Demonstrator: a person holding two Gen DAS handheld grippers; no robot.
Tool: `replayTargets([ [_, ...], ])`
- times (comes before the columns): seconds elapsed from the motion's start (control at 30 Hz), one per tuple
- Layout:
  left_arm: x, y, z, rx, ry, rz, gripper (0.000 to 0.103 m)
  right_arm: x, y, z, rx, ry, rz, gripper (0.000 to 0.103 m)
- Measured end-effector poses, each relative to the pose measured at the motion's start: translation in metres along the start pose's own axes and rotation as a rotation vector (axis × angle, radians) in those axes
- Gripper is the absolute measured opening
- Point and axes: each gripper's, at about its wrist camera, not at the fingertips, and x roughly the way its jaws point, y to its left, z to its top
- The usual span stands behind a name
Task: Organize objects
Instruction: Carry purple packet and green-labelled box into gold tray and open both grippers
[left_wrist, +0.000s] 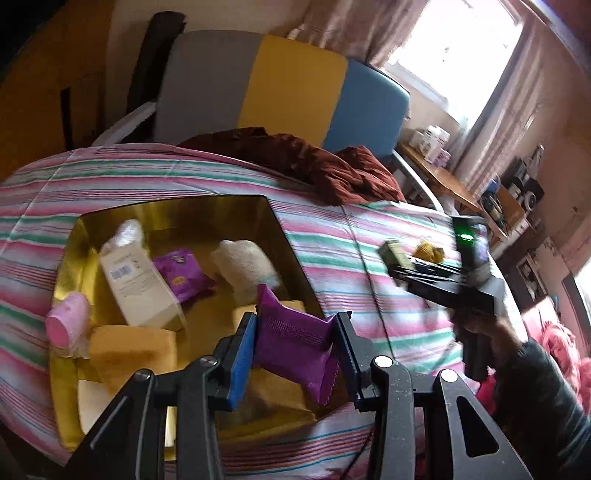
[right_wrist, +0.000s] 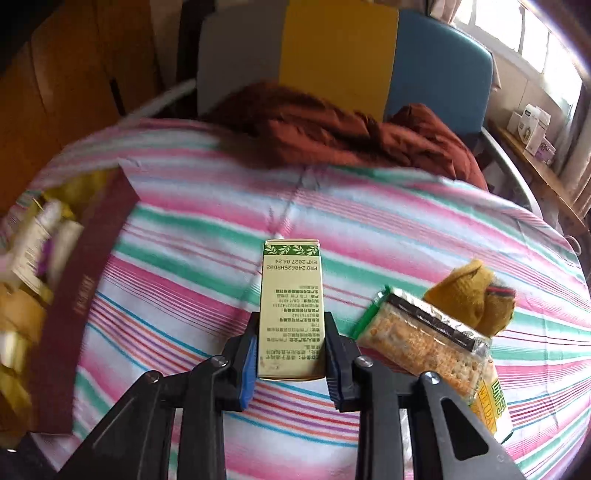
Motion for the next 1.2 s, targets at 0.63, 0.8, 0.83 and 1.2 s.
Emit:
replayTargets([
  [0.63, -0.034, 0.044, 0.007, 0.008, -0.164, 0.283, 0.044, -0.073, 0.161, 0.01, -0.079, -0.129, 0.249, 0.029],
  [0.8, -0.035, 0.056, 0.008, -0.004, -0.174, 0.295, 0.044, -0.072, 0.187, 0.014, -0.083, -0.115, 0.266, 0.029],
  [0.83, -0.035, 0.058, 0.008, -0.006, -0.175, 0.294, 0.044, -0.073, 0.191, 0.015, -0.085, -0.113, 0.269, 0.029],
  [1.2, -0.035, 0.068, 0.013, -0.01, -0.185, 0.304, 0.046, -0.069, 0.213, 0.023, -0.096, -0.094, 0.26, 0.029],
])
